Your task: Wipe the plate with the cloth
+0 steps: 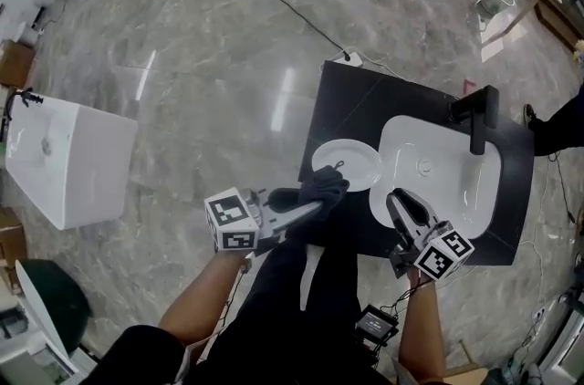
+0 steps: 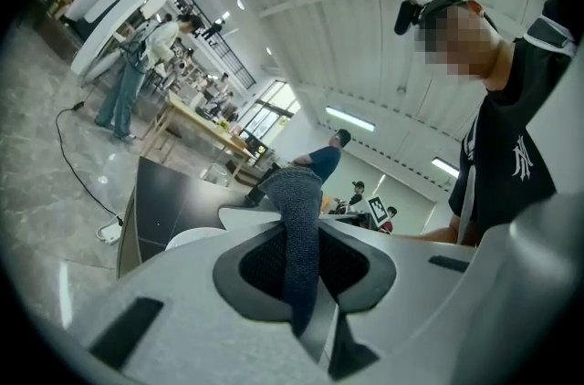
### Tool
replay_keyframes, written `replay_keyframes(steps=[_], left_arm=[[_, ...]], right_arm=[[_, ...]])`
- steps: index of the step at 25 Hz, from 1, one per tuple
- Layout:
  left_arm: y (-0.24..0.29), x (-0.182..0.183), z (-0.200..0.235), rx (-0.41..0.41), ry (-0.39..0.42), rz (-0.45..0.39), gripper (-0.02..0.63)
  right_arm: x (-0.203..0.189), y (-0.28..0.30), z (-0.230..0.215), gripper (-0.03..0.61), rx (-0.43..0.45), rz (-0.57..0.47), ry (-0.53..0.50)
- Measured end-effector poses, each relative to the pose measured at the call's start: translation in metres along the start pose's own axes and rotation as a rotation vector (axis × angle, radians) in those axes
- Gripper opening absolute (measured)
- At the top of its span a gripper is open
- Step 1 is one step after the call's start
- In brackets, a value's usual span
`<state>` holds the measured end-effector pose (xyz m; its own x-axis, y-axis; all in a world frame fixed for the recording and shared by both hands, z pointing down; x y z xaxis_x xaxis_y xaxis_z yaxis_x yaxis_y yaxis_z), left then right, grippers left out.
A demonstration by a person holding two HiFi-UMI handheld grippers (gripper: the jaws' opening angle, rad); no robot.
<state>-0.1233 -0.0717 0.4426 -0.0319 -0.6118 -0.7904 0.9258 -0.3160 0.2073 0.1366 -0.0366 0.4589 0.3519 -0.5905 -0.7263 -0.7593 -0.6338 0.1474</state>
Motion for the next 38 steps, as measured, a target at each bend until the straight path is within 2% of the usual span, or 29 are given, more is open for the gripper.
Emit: replay_keyframes(steps=[7, 12, 23, 38], left_arm=[[0.051, -0.012, 0.022, 0.021, -0.134, 0.037, 0.054], [0.094, -0.023, 0.030, 0.025, -0.191, 0.121, 0.054], [0.136, -0.033, 0.049, 0.072, -0.322, 0.272, 0.054], [0.151, -0.037, 0.069, 0.127, -0.430, 0.409, 0.054]], right_arm=[[-0.015, 0.021, -0.073, 0.064, -0.050, 0.052, 0.133], [-0.030, 0.029, -0.100, 0.061, -0.057, 0.078, 0.217], [-0.047, 0.034, -0.120, 0.061, -0.033, 0.090, 0.346], [-0.049, 0.040, -0.122, 0.032, 0.004, 0.106, 0.387]])
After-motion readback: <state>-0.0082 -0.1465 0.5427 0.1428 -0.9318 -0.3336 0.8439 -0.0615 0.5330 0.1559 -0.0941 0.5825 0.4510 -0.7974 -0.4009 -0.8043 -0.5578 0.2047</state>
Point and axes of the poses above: the fingertips, and each gripper's own axes: y forward along the fingers, z to its left, x out of its top, the point moved 7 cm from there along -y, backward along the fingers, and after that the axes turned 11 degrees about x, right-handed, at the moved point
